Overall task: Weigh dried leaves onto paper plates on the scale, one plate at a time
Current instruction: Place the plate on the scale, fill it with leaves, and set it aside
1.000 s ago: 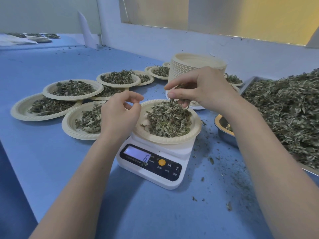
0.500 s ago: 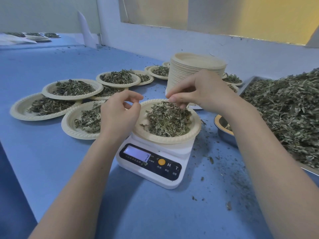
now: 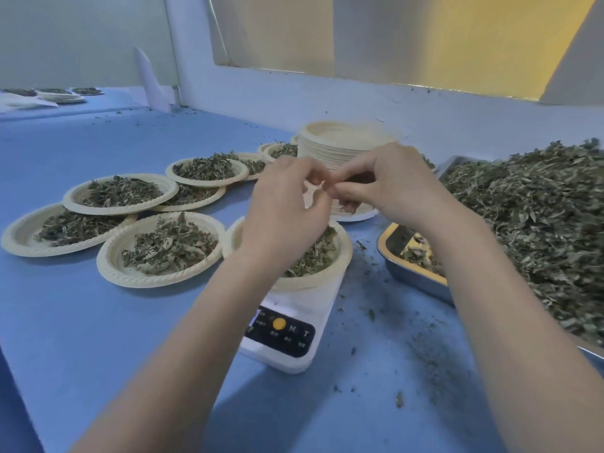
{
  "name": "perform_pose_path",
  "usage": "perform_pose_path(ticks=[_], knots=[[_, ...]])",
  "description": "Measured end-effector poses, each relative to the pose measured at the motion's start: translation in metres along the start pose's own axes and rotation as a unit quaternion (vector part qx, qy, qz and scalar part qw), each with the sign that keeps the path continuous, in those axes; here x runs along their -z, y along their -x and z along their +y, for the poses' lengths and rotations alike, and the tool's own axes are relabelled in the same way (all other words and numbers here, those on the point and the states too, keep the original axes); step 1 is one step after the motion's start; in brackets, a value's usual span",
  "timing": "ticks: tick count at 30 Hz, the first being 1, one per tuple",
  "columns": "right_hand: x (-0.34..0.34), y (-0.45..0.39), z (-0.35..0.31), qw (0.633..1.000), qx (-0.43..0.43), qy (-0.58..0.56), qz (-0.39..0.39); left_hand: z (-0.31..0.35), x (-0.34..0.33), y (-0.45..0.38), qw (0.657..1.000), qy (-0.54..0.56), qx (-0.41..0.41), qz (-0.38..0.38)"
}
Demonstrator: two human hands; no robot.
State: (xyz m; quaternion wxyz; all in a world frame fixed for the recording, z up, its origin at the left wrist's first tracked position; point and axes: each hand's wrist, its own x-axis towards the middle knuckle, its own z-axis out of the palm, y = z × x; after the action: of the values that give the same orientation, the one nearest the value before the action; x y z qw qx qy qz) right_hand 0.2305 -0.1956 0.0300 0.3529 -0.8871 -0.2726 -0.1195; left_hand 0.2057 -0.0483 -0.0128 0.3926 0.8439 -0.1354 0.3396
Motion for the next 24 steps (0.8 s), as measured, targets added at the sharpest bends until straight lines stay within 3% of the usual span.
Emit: perform_pose_path(ticks=[4,9,15,24], knots=[[0.041,0.020,0.027,0.996,-0.030,0.072,0.045,0.040,-0.046,-0.012,0.999,0.032,0.001,-0.027],[0.082,0.053,0.070,0.977,-0.111,0.181,0.030,0.077,-0.109,-0.009,0.990,-0.011,-0.035,-0.136],[0.091,0.067,0.092,0.919,-0.191,0.287,-0.190,0.087,-0.142,0.002,0.945,-0.147,-0.066,-0.284],[0.047,0.041,0.055,0.967,-0.090,0.196,-0.138,0.057,-0.070,-0.008,0.961,-0.149,-0.036,-0.232]])
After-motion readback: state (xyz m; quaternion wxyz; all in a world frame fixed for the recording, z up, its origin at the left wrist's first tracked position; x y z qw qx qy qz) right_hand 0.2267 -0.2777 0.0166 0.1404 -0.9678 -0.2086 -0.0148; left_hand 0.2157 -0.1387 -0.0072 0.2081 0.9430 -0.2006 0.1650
